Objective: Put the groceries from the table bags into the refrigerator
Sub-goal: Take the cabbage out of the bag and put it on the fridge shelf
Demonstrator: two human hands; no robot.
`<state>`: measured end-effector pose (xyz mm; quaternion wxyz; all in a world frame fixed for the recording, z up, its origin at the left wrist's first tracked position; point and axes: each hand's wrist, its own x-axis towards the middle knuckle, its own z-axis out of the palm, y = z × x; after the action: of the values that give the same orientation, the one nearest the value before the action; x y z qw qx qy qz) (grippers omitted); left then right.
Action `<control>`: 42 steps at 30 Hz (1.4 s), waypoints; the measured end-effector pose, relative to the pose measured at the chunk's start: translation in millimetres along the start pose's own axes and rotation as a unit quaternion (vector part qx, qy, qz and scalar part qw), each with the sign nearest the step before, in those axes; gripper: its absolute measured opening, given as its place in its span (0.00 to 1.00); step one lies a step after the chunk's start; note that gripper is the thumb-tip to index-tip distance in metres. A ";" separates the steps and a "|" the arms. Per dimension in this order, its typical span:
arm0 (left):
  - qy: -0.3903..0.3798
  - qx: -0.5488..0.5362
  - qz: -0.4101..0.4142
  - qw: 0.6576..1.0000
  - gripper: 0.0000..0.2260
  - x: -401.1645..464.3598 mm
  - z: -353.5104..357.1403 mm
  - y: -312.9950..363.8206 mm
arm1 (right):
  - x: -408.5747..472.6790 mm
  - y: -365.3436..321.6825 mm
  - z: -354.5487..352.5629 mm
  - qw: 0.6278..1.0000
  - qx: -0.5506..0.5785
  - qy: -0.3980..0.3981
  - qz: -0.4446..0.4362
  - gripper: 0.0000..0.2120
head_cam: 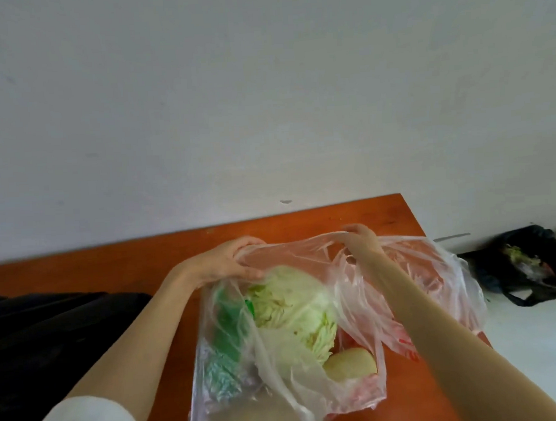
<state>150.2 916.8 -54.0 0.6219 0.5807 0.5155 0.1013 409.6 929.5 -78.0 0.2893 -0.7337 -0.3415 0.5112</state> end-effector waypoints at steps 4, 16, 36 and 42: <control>0.089 0.126 -0.068 0.986 0.07 13.6 -0.5 -9.7 | -31.8 18.5 6.1 0.951 -0.242 0.068 -0.178 0.18; 0.461 0.151 0.027 0.874 0.14 -70.0 51.9 -5.8 | -159.2 80.5 32.3 0.898 -0.210 -0.067 -0.380 0.23; 0.208 -0.566 -0.063 0.796 0.09 -157.2 85.0 -80.3 | -209.6 178.1 33.3 0.874 -0.402 -0.023 -0.271 0.22; 0.229 -0.523 -0.122 0.812 0.22 -141.1 70.3 -73.3 | -212.1 156.7 28.6 0.892 -0.397 -0.071 -0.204 0.20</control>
<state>105.7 748.7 -55.2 0.7029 0.0601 0.5786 0.4094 362.9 668.8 -91.0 0.0465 -0.6632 -0.6779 0.3138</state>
